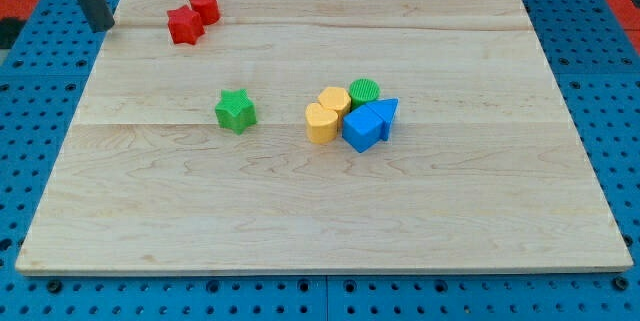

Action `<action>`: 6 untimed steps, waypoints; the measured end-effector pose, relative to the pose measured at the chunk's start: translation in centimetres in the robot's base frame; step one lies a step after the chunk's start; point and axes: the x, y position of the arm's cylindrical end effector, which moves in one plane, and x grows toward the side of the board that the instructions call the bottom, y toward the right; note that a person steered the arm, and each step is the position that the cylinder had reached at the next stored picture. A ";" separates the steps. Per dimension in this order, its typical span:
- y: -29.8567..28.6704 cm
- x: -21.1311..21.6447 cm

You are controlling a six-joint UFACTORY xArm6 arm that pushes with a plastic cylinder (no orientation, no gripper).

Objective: Point your arm at the center

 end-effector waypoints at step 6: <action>15.9 19.4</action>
